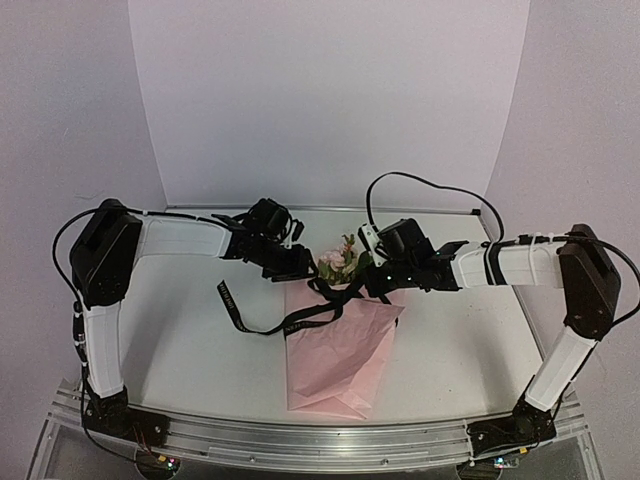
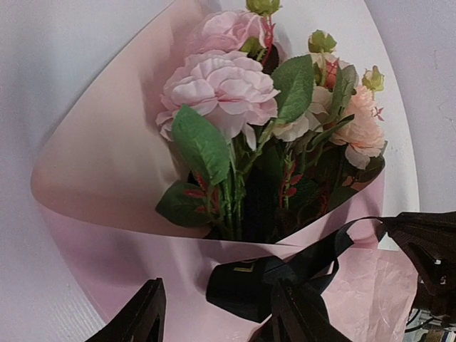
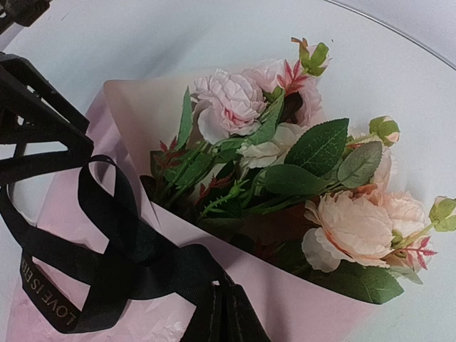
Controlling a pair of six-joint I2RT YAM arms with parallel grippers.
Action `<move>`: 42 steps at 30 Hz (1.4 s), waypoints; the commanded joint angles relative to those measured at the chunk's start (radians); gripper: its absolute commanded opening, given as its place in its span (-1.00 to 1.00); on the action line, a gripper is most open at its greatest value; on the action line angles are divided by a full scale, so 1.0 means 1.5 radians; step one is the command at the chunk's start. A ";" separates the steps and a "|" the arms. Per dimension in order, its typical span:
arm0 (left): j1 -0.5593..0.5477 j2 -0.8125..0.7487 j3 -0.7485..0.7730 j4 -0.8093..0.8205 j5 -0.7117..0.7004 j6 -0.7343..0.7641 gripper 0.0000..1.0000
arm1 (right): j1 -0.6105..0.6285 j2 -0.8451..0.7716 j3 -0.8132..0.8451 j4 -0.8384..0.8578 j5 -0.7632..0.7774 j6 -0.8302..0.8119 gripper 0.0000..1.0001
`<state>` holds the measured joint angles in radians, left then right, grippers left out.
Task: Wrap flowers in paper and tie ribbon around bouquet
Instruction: Cross the ribbon over the folded bouquet.
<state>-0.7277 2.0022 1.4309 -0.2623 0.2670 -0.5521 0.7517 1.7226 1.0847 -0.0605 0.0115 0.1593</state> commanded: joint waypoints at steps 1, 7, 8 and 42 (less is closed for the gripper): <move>-0.007 -0.030 -0.012 0.047 0.015 -0.017 0.04 | 0.003 0.003 0.019 0.020 -0.001 0.006 -0.91; -0.020 -0.007 0.013 0.015 0.019 0.006 -0.10 | 0.003 0.009 0.023 0.023 -0.002 0.004 -0.91; -0.021 -0.002 0.019 0.009 0.018 0.009 -0.16 | 0.003 0.009 0.024 0.023 -0.002 0.004 -0.90; -0.066 0.111 0.154 -0.012 0.075 0.072 -0.80 | -0.001 0.025 0.029 -0.029 0.115 -0.010 -0.75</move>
<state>-0.8146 2.1475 1.5992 -0.3056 0.3459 -0.4696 0.7517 1.7584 1.1015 -0.0749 0.1105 0.1556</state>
